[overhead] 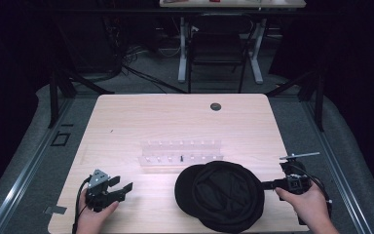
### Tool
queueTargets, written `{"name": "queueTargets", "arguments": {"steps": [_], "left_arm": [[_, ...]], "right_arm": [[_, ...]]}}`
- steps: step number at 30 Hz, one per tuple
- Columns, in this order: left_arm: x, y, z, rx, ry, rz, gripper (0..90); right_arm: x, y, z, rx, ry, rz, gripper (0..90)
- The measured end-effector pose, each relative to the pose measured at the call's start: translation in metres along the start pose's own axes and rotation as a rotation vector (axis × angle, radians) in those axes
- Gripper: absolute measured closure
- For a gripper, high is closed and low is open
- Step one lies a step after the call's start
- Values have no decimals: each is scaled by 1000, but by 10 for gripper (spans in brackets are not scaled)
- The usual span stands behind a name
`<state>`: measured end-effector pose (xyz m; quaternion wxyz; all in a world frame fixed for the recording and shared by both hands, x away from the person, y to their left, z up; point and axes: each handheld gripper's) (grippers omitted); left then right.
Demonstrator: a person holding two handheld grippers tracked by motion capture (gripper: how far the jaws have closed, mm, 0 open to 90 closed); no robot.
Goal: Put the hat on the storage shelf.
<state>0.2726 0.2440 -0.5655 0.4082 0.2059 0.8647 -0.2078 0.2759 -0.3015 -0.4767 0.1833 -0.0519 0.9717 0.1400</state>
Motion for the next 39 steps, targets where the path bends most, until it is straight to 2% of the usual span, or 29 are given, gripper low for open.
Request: {"name": "queueTargets", "arguments": {"steps": [7, 10, 11, 14, 16, 22, 26, 27, 32, 39], "left_arm": [[0, 0, 0, -1, 1, 0, 394], [0, 0, 0, -1, 2, 1, 394], [0, 0, 0, -1, 2, 0, 395], [0, 0, 0, -1, 2, 1, 395], [0, 0, 1, -1, 3, 1, 395], [0, 0, 0, -1, 2, 0, 394], [0, 0, 0, -2, 3, 1, 395], [0, 0, 0, -2, 3, 1, 395], [0, 0, 1, -2, 3, 1, 394], [0, 0, 1, -3, 3, 1, 395]], "right_arm": [[-9, -1, 7, 14, 60, 6, 699], [-10, -1, 10, 9, 67, 16, 700], [-12, 0, 11, 11, 104, 8, 700], [-13, 1, 14, 19, 117, 10, 704], [-13, 3, 18, 20, 149, 5, 708], [-13, 4, 23, 14, 167, 8, 723], [-12, 3, 27, 16, 170, 29, 730], [-12, 2, 27, 14, 181, 18, 734], [-11, 1, 31, 2, 191, 42, 742], [-12, -1, 32, -16, 226, 32, 749]]}}
Point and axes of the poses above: each handheld gripper's, and its own axes: z roughly forward along the jaws, x roughly out of its underside, y roughly to its left, and after that the axes turned 4 degrees about x, right-handed
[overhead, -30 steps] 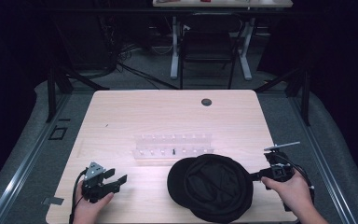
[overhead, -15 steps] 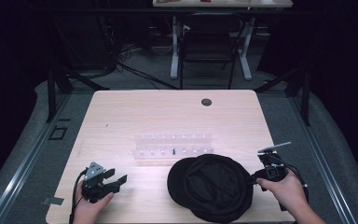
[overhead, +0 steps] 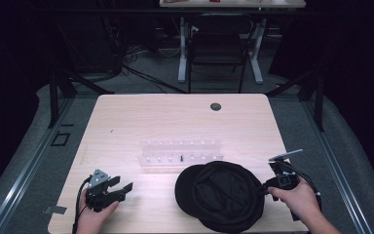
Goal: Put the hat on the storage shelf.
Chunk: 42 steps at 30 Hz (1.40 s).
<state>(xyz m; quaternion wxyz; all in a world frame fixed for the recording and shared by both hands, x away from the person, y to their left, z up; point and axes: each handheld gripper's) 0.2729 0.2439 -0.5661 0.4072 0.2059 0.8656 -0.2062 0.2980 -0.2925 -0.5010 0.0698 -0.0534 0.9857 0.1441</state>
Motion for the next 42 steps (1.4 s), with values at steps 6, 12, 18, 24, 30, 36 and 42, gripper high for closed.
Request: {"name": "queueTargets", "arguments": {"steps": [6, 12, 18, 24, 30, 36, 42], "left_arm": [[0, 0, 0, -2, 1, 1, 395], [0, 1, 0, -2, 3, -2, 394], [0, 1, -1, -1, 2, -6, 395], [0, 2, -1, -8, 1, -10, 395], [0, 2, 0, -8, 1, -14, 395], [0, 2, 0, -8, 2, -12, 395], [0, 2, 0, -7, 5, -10, 395]], "right_arm": [[1, -1, 5, -21, -7, 17, 790], [-2, 1, 2, -16, 20, -7, 836], [-2, 3, -1, -20, 7, -6, 849], [-4, 3, -8, -51, 12, 9, 871], [-4, 5, -15, -80, 13, 8, 879], [-4, 9, -23, -119, -6, 27, 883], [-6, 13, -35, -163, -25, 17, 884]]}}
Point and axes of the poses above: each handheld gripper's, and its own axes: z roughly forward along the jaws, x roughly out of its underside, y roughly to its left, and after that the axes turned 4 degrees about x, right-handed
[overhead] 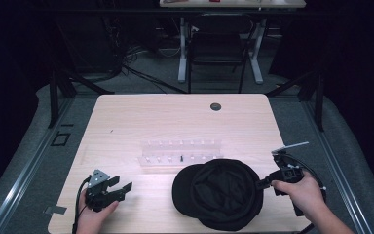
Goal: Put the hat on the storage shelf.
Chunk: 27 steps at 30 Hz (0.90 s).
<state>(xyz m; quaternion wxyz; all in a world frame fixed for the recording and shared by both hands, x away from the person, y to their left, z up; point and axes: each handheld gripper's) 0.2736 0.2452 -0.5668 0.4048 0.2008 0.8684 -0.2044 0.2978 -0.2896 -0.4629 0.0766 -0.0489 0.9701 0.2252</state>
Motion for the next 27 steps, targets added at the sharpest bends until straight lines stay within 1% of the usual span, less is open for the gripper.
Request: {"name": "queueTargets", "arguments": {"steps": [1, 2, 4, 5, 6, 9, 10, 11, 12, 13, 14, 15, 16, 21, 23, 27], "left_arm": [[0, 0, 0, 0, 0, 0, 394], [0, 0, 0, -1, -1, 0, 395], [0, 0, 0, 0, 2, 1, 395], [0, 0, 0, 0, 2, 1, 395], [0, 0, 0, -2, -2, 0, 395], [0, 0, 0, 0, 1, 0, 395], [0, 0, 0, 0, 2, 1, 395], [0, 0, 0, 0, 2, 1, 395], [0, 0, 0, 0, 2, 1, 395], [0, 0, 0, -1, 1, 1, 395], [0, 0, 1, -2, -1, 1, 395], [0, 0, 1, -2, -1, 1, 395], [0, 0, 0, -2, -2, 2, 395], [0, 0, 1, -3, -1, 2, 395], [0, 0, 1, -2, -1, 1, 395], [0, 0, 0, -1, 0, 1, 395]], "right_arm": [[-1, 0, -3, -8, 17, -21, 884], [-1, 3, -3, -8, -5, 2, 884], [-3, 4, -7, -17, 9, -17, 884], [-2, 6, -7, -27, -7, -4, 884], [-3, 8, -7, -29, -12, -1, 884], [-5, 10, -11, -41, 2, -15, 884], [-5, 13, -12, -52, -18, 3, 885], [-5, 13, -12, -52, -18, 3, 885], [-6, 15, -15, -68, -21, 4, 885], [-7, 15, -16, -74, -9, -8, 885], [-7, 17, -17, -78, -24, 2, 885], [-8, 18, -18, -86, -28, 1, 885], [-8, 19, -20, -99, -30, -11, 885], [-11, 25, -30, -168, -56, -18, 886], [-11, 27, -32, -173, -65, -18, 885], [-12, 30, -37, -204, -77, -25, 886]]}}
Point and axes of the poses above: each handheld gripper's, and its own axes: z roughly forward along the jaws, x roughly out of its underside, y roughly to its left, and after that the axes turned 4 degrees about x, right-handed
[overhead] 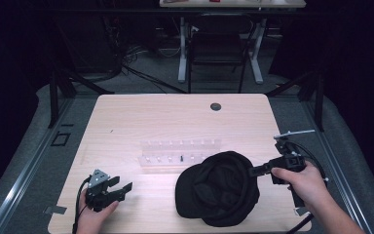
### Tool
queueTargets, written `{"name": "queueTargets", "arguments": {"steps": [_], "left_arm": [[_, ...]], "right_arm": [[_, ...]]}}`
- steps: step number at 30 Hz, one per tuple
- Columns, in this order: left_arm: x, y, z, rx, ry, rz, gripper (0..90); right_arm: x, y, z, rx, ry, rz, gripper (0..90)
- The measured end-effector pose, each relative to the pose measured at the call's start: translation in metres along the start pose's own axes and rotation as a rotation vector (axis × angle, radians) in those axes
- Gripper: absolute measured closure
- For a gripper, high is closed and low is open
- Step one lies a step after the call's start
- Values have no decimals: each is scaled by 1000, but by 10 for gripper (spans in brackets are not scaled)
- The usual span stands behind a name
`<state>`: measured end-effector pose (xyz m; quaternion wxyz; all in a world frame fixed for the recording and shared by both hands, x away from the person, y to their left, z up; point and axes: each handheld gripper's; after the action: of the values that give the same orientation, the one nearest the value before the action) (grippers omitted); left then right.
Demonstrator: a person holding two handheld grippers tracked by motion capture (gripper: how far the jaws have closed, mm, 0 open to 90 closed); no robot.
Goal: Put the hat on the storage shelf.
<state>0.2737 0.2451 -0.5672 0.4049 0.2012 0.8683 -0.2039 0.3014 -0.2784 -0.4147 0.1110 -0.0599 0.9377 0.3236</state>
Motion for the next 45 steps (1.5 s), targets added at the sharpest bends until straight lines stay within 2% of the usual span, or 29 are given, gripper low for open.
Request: {"name": "queueTargets", "arguments": {"steps": [8, 14, 21, 29, 36, 45], "left_arm": [[0, 0, 0, 1, 2, 1, 395], [0, 0, 0, -1, -1, 0, 395], [0, 0, 0, 0, 1, 0, 395], [0, 0, 0, 0, 2, 1, 394], [0, 0, 0, 0, 2, 0, 395], [0, 0, 0, 0, 3, 2, 395]], "right_arm": [[-4, 11, -6, -85, -12, 8, 886], [-6, 16, -8, -108, -17, 14, 887], [-7, 26, -13, -159, -26, 1, 886], [-9, 40, -21, -186, -40, -29, 887], [-11, 46, -30, -197, -65, -41, 886], [-14, 51, -54, -199, -123, -56, 886]]}}
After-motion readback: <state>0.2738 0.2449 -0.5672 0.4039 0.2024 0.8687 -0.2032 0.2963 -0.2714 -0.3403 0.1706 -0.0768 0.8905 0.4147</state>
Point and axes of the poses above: each handheld gripper's, and its own axes: z roughly forward along the jaws, x roughly out of its underside, y roughly to its left, and after that the axes turned 4 degrees about x, right-handed
